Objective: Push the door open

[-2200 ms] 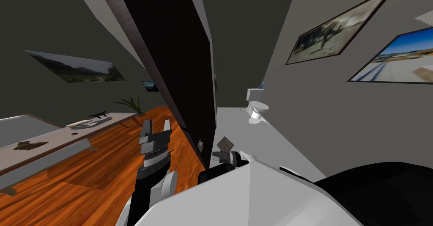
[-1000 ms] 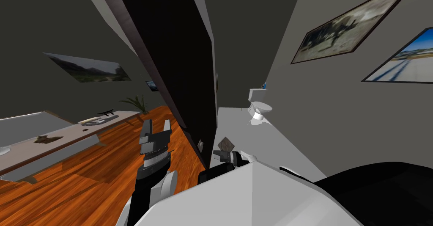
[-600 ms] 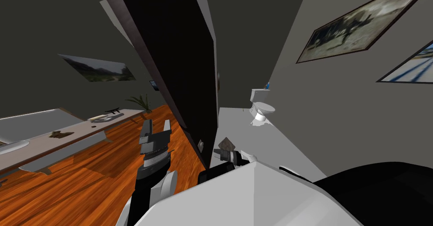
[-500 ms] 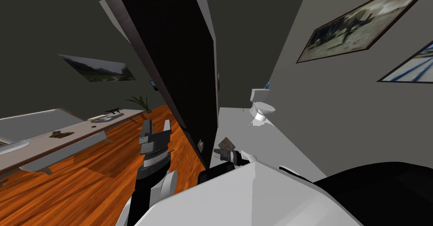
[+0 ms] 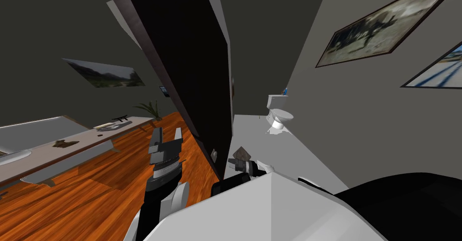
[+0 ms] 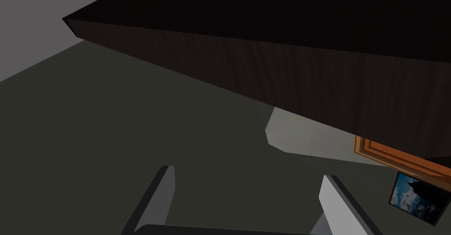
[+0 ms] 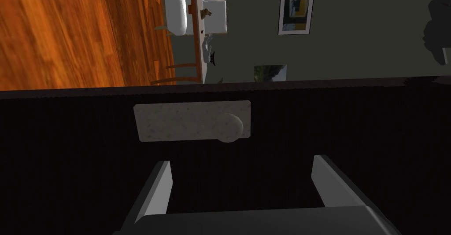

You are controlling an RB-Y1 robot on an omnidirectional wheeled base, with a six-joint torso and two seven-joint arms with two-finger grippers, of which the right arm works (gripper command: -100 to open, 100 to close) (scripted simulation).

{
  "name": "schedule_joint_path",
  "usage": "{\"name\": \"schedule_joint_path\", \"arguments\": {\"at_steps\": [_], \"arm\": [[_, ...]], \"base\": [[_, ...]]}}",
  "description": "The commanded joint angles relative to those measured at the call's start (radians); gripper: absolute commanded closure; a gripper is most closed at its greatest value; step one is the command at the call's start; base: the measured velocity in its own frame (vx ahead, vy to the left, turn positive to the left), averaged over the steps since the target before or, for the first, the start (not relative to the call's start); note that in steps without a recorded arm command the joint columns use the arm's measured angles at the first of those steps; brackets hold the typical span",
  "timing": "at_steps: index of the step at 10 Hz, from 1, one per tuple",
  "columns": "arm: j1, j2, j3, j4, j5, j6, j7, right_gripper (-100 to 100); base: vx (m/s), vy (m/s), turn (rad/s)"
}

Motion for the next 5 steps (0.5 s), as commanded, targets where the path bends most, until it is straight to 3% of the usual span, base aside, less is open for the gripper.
{"name": "schedule_joint_path", "arguments": {"at_steps": [1, 5], "arm": [[0.0, 0.0, 0.0, 0.0, 0.0, 0.0, 0.0, -100], [0.0, 0.0, 0.0, 0.0, 0.0, 0.0, 0.0, -100]], "base": [[0.005, 0.01, 0.001], [0.001, -0.002, 0.007]]}}
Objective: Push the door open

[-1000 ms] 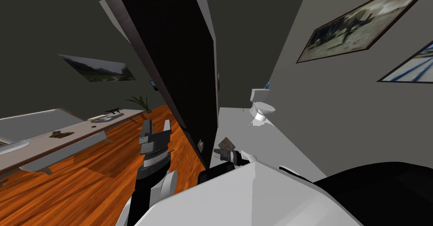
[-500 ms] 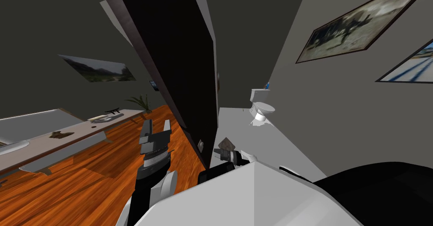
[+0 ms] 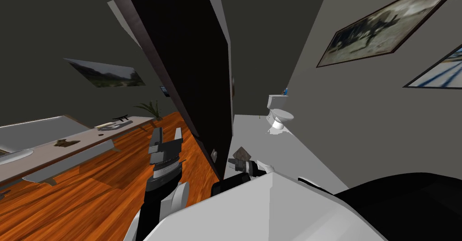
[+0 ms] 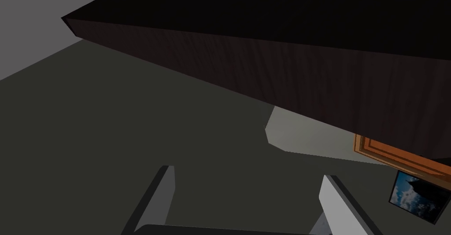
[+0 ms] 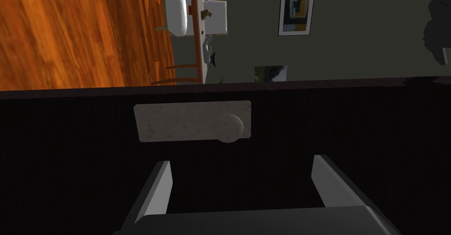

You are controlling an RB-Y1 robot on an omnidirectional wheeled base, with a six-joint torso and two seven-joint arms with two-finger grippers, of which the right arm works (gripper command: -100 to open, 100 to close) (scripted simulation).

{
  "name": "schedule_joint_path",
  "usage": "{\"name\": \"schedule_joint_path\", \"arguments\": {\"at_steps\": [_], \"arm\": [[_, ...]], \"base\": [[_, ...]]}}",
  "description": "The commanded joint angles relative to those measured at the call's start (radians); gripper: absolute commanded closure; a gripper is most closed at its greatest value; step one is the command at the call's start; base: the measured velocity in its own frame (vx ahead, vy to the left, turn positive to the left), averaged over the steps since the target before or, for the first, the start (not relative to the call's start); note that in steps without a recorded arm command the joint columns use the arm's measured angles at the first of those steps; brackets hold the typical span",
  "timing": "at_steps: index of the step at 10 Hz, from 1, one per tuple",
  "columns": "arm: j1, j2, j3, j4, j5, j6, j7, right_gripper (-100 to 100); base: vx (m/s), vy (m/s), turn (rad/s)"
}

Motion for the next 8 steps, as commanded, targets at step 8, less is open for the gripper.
{"name": "schedule_joint_path", "arguments": {"at_steps": [8], "arm": [[-0.023, 0.05, -0.006, 0.026, -0.015, 0.049, 0.02, -100]], "base": [[0.088, 0.12, 0.06]]}}
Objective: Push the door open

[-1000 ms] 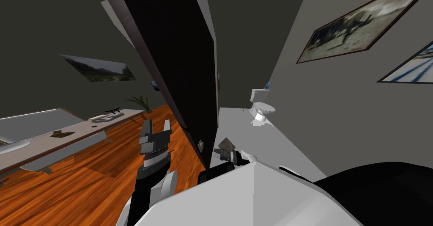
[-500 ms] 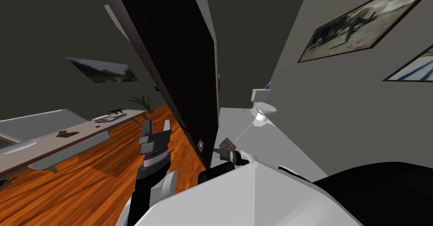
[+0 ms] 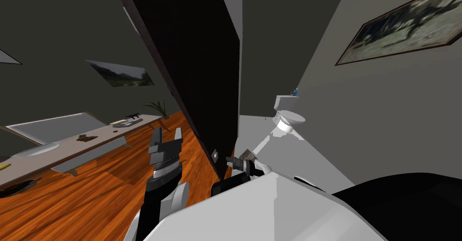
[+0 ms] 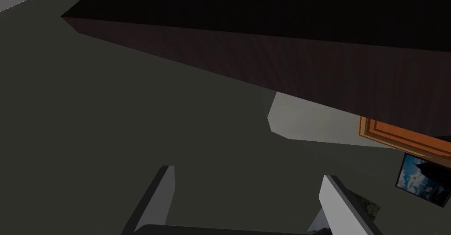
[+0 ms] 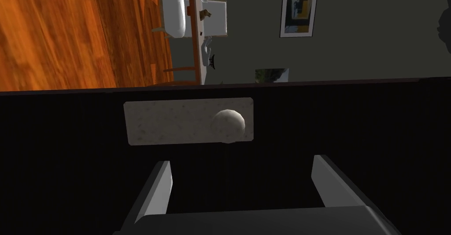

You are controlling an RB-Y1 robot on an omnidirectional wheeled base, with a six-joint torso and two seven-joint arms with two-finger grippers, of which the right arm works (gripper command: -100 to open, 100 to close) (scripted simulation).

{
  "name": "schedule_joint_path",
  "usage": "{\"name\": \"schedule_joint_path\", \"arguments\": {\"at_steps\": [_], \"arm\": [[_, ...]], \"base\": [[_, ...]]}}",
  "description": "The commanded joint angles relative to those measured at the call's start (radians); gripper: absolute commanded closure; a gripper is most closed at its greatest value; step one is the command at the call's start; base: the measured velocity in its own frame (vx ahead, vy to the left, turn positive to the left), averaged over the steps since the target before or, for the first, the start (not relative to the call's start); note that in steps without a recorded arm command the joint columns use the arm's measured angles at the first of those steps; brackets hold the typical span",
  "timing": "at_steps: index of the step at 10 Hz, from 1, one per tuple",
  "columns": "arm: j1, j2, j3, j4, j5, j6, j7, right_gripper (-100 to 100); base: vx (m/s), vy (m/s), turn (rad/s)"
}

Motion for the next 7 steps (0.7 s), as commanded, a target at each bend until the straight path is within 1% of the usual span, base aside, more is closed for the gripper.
{"name": "schedule_joint_path", "arguments": {"at_steps": [1, 2, 5, 7], "arm": [[0.0, 0.0, 0.0, 0.0, 0.0, 0.0, 0.0, -100], [0.0, 0.0, 0.0, 0.0, 0.0, 0.0, 0.0, 100], [0.0, 0.0, 0.0, 0.0, 0.0, 0.0, 0.0, 100], [0.0, 0.0, 0.0, 0.0, 0.0, 0.0, 0.0, 100]], "base": [[0.066, 0.085, 0.005], [-0.006, -0.008, -0.009], [-0.021, -0.03, 0.001], [-0.004, -0.004, 0.0]]}}
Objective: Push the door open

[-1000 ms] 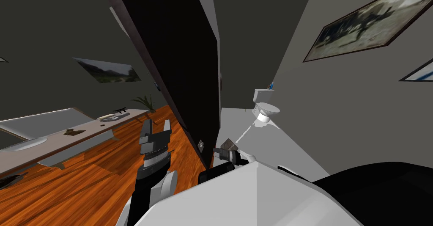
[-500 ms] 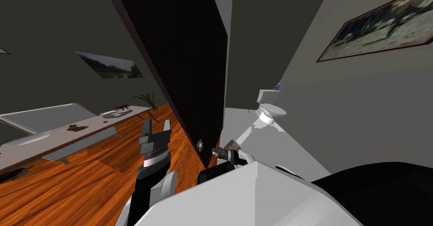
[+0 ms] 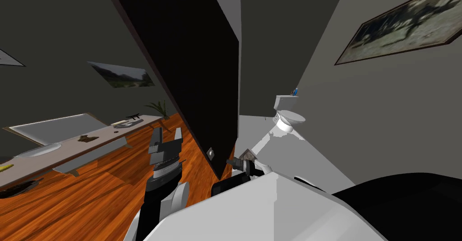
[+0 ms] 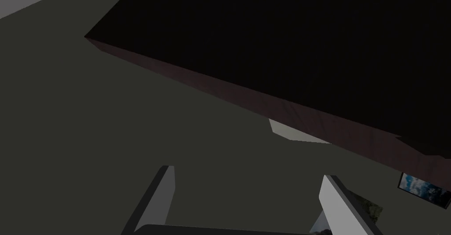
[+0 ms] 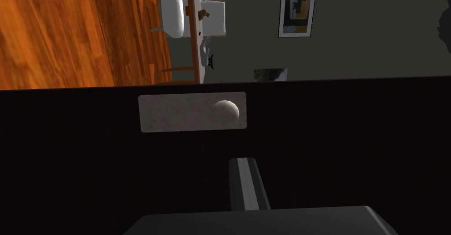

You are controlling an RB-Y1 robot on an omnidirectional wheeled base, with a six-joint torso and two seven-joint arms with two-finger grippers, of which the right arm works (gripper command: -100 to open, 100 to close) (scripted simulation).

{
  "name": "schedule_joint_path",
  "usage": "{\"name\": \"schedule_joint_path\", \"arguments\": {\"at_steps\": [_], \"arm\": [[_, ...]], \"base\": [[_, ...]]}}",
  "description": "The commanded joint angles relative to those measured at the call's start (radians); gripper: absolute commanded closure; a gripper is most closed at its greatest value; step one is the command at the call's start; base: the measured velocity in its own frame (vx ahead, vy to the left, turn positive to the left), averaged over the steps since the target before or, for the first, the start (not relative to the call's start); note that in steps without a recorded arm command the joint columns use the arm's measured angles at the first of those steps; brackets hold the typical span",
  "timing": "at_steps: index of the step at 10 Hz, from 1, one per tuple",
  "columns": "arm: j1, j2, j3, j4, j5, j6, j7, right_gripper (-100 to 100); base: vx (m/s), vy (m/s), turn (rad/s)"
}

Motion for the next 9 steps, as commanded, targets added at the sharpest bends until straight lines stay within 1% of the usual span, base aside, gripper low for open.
{"name": "schedule_joint_path", "arguments": {"at_steps": [1, 2, 3, 4, 6, 7, 8, 9], "arm": [[-0.006, 0.022, -0.03, 0.015, -0.029, 0.033, 0.024, -100], [-0.009, 0.035, -0.046, 0.023, -0.045, 0.051, 0.037, -100], [-0.009, 0.035, -0.046, 0.023, -0.045, 0.051, 0.037, -100], [-0.011, 0.041, -0.054, 0.027, -0.053, 0.06, 0.044, -100], [-0.016, 0.062, -0.083, 0.041, -0.081, 0.092, 0.067, -100], [-0.018, 0.058, -0.074, 0.039, -0.073, 0.081, 0.06, -100], [-0.022, 0.071, -0.078, 0.045, -0.078, 0.095, 0.07, -100], [-0.023, 0.075, -0.079, 0.048, -0.079, 0.098, 0.074, -100]], "base": [[-0.058, 0.066, -0.067], [-0.101, 0.089, -0.095], [-0.076, 0.071, -0.02], [-0.046, 0.052, -0.009], [-0.064, 0.062, -0.049], [-0.032, 0.032, -0.014], [0.078, 0.101, 0.062], [0.118, 0.149, 0.06]]}}
